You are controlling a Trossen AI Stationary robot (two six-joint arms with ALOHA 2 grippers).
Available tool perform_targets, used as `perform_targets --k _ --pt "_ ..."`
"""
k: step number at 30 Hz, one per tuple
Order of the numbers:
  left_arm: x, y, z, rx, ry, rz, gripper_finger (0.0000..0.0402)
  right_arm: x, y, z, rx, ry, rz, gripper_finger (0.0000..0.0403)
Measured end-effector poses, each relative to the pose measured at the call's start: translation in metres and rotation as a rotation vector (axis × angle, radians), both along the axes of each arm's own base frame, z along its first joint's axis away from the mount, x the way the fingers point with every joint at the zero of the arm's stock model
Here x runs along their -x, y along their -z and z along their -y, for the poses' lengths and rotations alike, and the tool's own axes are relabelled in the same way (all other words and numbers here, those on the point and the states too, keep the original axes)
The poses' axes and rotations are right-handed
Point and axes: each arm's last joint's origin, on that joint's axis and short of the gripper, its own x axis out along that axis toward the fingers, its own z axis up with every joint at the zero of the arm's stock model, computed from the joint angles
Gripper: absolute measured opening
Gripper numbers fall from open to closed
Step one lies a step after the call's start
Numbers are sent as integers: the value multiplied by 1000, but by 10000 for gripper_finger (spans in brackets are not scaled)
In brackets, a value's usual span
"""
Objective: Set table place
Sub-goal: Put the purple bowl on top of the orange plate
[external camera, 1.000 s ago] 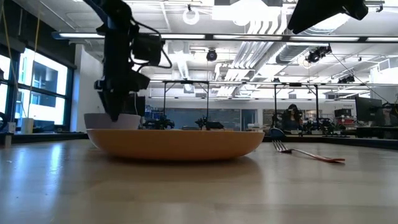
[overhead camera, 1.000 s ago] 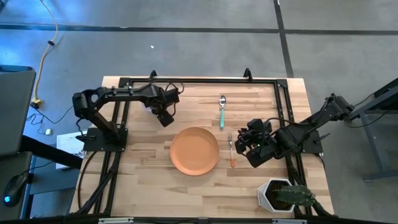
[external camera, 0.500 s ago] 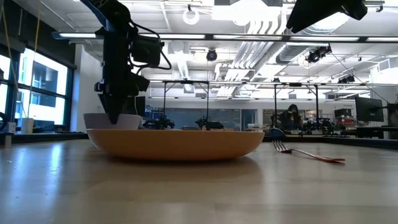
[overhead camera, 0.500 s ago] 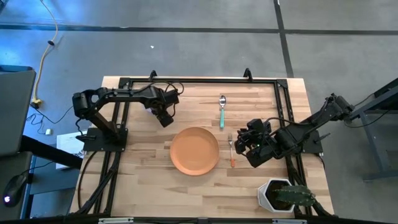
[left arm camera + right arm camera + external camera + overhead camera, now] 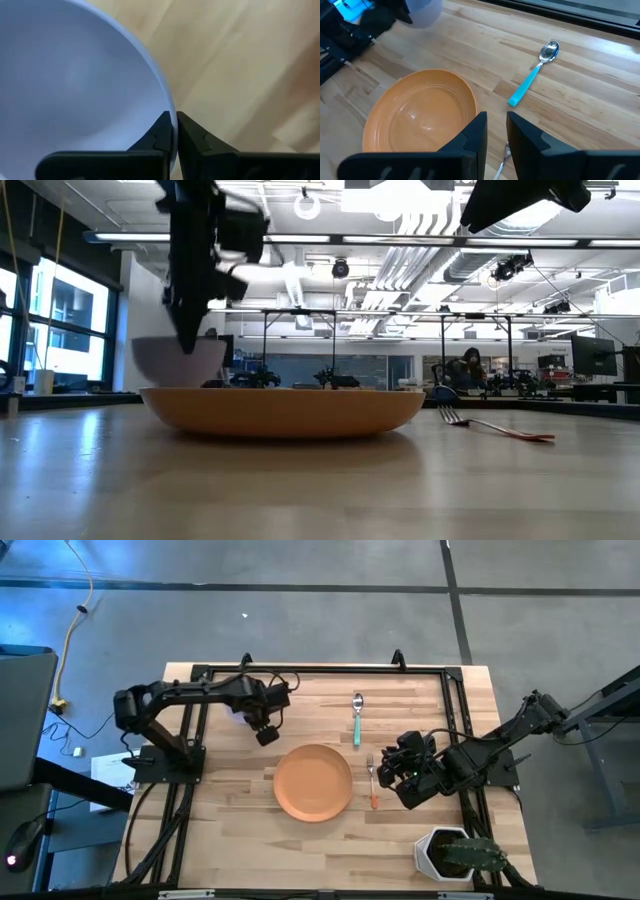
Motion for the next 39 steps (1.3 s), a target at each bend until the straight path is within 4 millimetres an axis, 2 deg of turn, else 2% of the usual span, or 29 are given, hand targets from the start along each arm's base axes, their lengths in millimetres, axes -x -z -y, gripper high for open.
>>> perform_targets --k 5,10,13,17,20,25,28,34,39 --pt "-19 -42 23 -46 87 96 2 0 0 0 13 -14 -12 64" --pt "-41 -75 61 -70 187 217 2 0 0 0 17 -16 -19 64" --pt "-51 -88 90 -68 244 291 1 1 0 1 30 -27 -34 64" --pt "-60 -93 126 -55 300 372 1 1 -6 3 48 -40 -52 64" --pt "-71 -91 150 -43 337 450 1 0 -13 7 69 -51 -75 64" --pt "-95 -75 177 -28 390 518 0 -4 -32 14 106 -80 -89 64" --pt "-109 -54 183 9 408 480 0 -7 -43 18 122 -100 -83 64" --pt "-123 -17 186 35 444 340 0 -9 -62 19 144 -141 -54 64" --pt "-137 -3 189 35 517 302 0 -9 -64 19 145 -146 -54 64"
